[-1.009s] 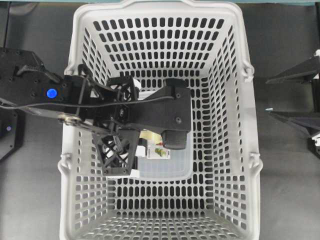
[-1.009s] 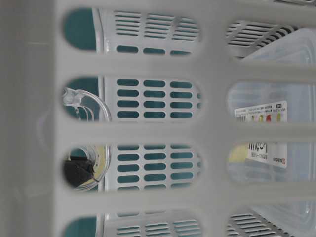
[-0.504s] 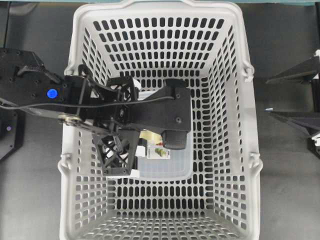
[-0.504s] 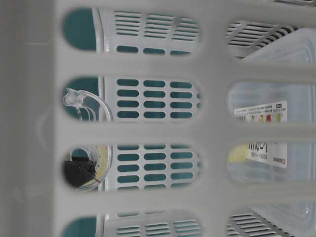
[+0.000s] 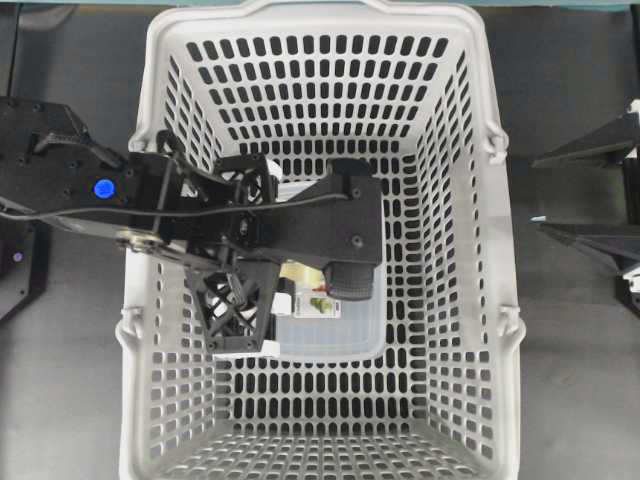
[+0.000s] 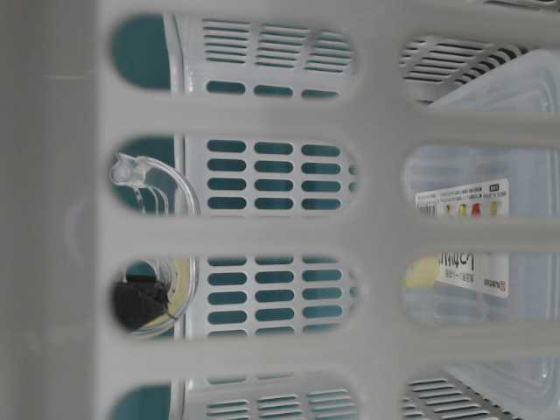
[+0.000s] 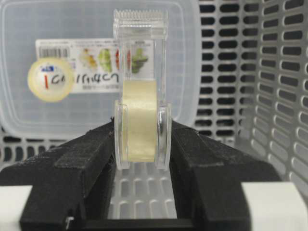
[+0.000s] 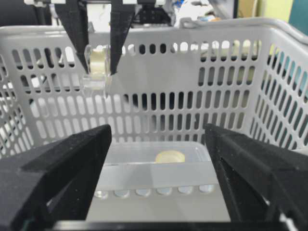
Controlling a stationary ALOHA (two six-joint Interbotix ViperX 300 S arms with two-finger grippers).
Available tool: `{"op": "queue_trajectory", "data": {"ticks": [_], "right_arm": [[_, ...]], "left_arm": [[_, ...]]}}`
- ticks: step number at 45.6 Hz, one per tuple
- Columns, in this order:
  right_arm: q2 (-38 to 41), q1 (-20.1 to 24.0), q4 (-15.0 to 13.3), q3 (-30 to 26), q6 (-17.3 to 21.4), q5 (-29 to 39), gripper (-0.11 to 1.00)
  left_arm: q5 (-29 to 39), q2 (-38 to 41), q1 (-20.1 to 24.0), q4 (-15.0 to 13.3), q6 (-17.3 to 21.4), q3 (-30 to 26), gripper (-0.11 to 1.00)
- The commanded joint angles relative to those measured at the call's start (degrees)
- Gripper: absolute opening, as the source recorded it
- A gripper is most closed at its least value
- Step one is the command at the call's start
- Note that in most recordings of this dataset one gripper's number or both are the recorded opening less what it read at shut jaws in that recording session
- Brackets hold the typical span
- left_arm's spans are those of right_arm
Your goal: Pick up the tape dispenser from the shopping basket with the left arm.
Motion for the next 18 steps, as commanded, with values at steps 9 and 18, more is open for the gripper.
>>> {"op": "queue_trajectory", "data": {"ticks": [9,18], "right_arm": [[0.26,-0.53,0.18,-0.35,-0.09,-0.18,0.75],[0.35,-0.53,0.09,-0.18,-0.09,-0.18,0.75]], "left_arm": [[-2.02,-0.70,-0.18,0.18,-0.09,0.18,0.30],[-2.02,-0.70,-0.18,0.18,-0.09,0.88,0.30]]}}
